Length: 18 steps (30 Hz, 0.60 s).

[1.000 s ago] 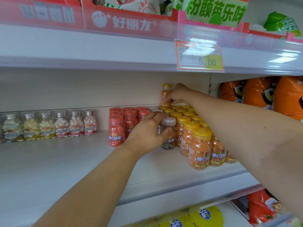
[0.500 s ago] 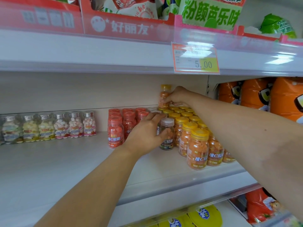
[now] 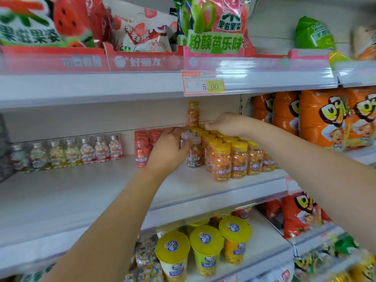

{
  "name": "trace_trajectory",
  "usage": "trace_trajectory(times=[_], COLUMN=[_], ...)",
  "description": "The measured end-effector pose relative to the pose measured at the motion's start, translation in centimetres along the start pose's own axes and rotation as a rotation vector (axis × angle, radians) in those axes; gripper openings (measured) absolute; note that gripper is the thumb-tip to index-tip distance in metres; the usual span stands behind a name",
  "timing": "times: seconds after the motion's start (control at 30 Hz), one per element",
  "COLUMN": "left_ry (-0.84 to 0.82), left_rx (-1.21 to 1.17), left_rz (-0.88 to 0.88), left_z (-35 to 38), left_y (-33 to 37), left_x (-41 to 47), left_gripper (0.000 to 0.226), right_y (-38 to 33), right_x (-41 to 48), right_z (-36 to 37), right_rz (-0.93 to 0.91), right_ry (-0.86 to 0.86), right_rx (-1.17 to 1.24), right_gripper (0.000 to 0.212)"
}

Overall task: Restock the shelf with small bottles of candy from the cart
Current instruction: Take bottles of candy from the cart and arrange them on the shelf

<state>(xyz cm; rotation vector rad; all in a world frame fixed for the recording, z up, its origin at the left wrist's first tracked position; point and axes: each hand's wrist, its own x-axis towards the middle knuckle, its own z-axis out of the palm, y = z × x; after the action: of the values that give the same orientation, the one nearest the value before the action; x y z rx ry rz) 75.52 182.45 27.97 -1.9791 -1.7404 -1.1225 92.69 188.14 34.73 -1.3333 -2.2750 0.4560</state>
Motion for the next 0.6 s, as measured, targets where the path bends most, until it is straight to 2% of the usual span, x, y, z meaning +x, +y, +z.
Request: trace_trajectory(times=[0.07,0.13,0.27,0.33,0.43,0.53,0.6], left_ry=[0.031,0.058,0.065,-0.012,-0.127,-0.358,-0.535], left_rx=[-0.038,-0.115,-0.335,-0.385,-0.343,-0.260,-0.177], left_rz=[-0.022,-0.033,-0.060,-0.089,-0.083,-0.167,-0.226], left_z=[-0.8,-1.4,-1.9,-1.3,0.7,3.8,6.0], left_y=[1.9,4.1,8.2,9.5,11.0,11.5,11.3], left_x=[-2.2,-5.5,-13.2,-16.8,-22.0,-27.3,-30.8], left_gripper=[0.034,0.028,0.026,0.024,0.038,0.053,0.055], right_y=[0.1,0.6,2.1,3.7,7.3,11.5,14.4], right_x=[-2.6,-5.4,-12.2,-15.2,-19.3,-23.2,-25.8], right_z=[-0.6,-1.1,-0.4,1.2,4.5,8.8,11.8], right_rz=[-0.030,-0.091,-0.260,-0.281,-0.223,-0.157,-0.096], right_ry=[-0.016,0.013,0.206,0.182,0.067,-0.050,-0.142], right_rx=[0.006,0.097,0.211,0.233,0.176,-0.016,-0.089], right_gripper=[0.044,0.037,0.017,0.013,0.031,0.051,0.055])
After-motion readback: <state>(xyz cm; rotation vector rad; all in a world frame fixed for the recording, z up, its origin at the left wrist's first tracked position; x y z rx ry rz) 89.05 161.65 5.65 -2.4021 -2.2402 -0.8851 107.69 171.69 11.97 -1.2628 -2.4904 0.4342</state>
